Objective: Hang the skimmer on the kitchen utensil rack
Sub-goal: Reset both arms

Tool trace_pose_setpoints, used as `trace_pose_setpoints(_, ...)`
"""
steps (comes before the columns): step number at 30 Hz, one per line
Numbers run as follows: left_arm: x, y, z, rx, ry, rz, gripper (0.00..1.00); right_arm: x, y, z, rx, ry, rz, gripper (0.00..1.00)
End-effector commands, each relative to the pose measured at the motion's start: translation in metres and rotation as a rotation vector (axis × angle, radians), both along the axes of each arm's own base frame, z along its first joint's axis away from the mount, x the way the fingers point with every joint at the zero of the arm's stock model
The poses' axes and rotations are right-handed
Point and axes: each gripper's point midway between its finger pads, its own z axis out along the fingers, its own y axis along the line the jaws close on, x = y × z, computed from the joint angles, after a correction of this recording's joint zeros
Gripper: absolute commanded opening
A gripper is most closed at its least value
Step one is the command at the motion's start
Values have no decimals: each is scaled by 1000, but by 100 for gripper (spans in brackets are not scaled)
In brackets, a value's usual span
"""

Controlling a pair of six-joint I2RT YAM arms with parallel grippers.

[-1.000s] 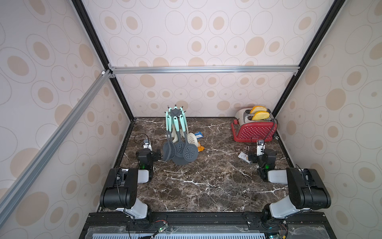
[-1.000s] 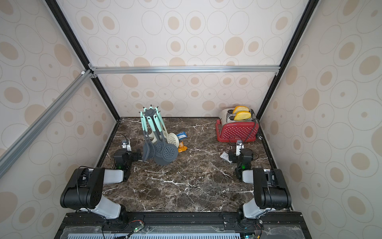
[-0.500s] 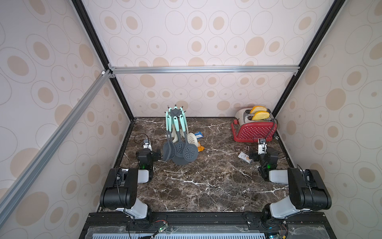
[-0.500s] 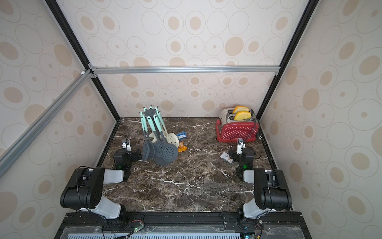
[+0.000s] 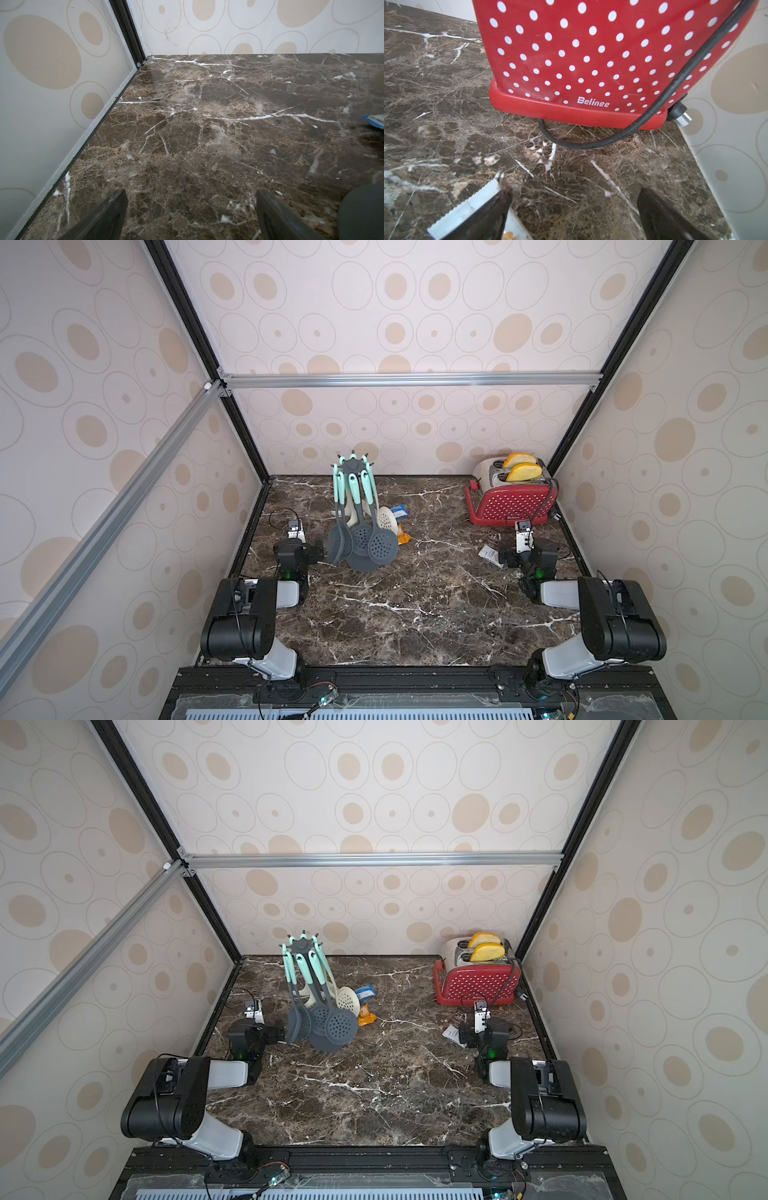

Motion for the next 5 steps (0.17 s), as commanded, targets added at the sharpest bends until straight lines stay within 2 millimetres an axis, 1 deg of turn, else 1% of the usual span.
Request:
trace_pose_setpoints(1,7,0,9,9,-15,-6,99,3,1,1,4,-1,8,100)
trace_pose_setpoints(5,5,-1,9,13,-21,-9,99,3,1,1,5,0,8,100)
